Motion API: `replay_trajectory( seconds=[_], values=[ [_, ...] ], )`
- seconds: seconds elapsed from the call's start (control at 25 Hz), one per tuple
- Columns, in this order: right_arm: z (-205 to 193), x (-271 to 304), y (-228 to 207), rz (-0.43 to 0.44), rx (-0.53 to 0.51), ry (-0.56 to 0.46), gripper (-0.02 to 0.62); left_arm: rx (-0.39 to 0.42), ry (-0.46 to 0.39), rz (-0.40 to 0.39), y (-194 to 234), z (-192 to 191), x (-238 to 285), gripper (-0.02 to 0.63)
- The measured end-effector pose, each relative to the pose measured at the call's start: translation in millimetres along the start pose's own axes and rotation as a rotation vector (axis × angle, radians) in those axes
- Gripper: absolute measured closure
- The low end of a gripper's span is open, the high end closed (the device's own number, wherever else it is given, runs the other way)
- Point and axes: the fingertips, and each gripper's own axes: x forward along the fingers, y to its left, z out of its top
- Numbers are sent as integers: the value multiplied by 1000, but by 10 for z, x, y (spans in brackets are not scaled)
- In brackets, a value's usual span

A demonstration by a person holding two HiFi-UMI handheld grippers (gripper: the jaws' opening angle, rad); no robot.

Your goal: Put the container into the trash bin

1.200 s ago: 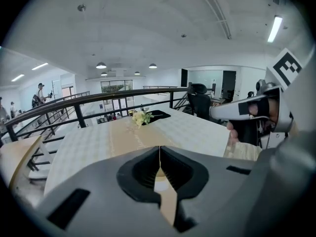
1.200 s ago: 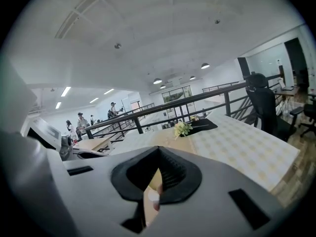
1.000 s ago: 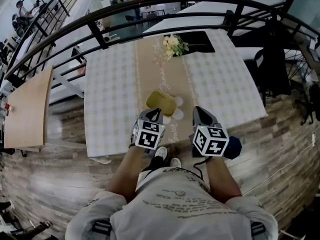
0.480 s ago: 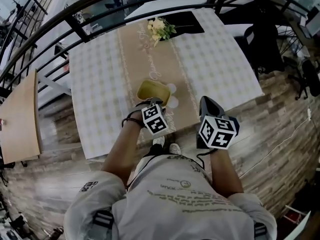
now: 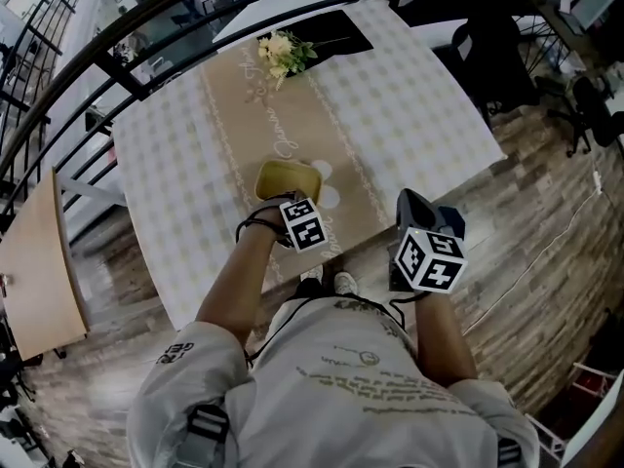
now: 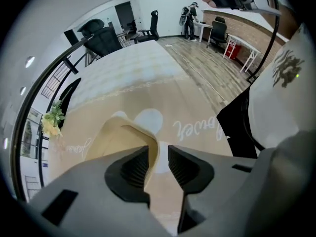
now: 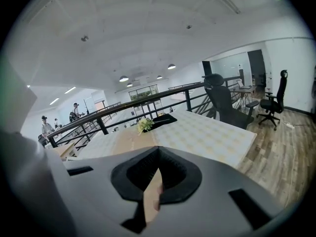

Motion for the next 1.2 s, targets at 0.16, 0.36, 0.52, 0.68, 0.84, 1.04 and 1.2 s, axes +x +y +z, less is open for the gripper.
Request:
replay_trajectory(
  seconds=[0.16,0.36,0.52,0.68,0.84,1.04,1.2],
  values=[
    [-39,-37,-26,-27,10,-2,594,49,57,10,31,-83,157,503],
    [-77,-70,-46,-52,21,4,594,94,84,35,97,-154,198,529],
    [-90,-43,-20,-38,66,11,593,113,37,29,117,-85,77,562],
    [-74,9,62,-27,65,11,593,99,7,30,141,-53,-30,578],
    [-73,66,166,-8,52,13,594,69,-38,44,179,5,-193,581],
    [-30,100,271,4,28,-1,594,-15,-201,63,255,322,-708,586],
    [9,125,304,5,18,-16,594,-81,-301,96,351,552,-1100,590]
  ],
)
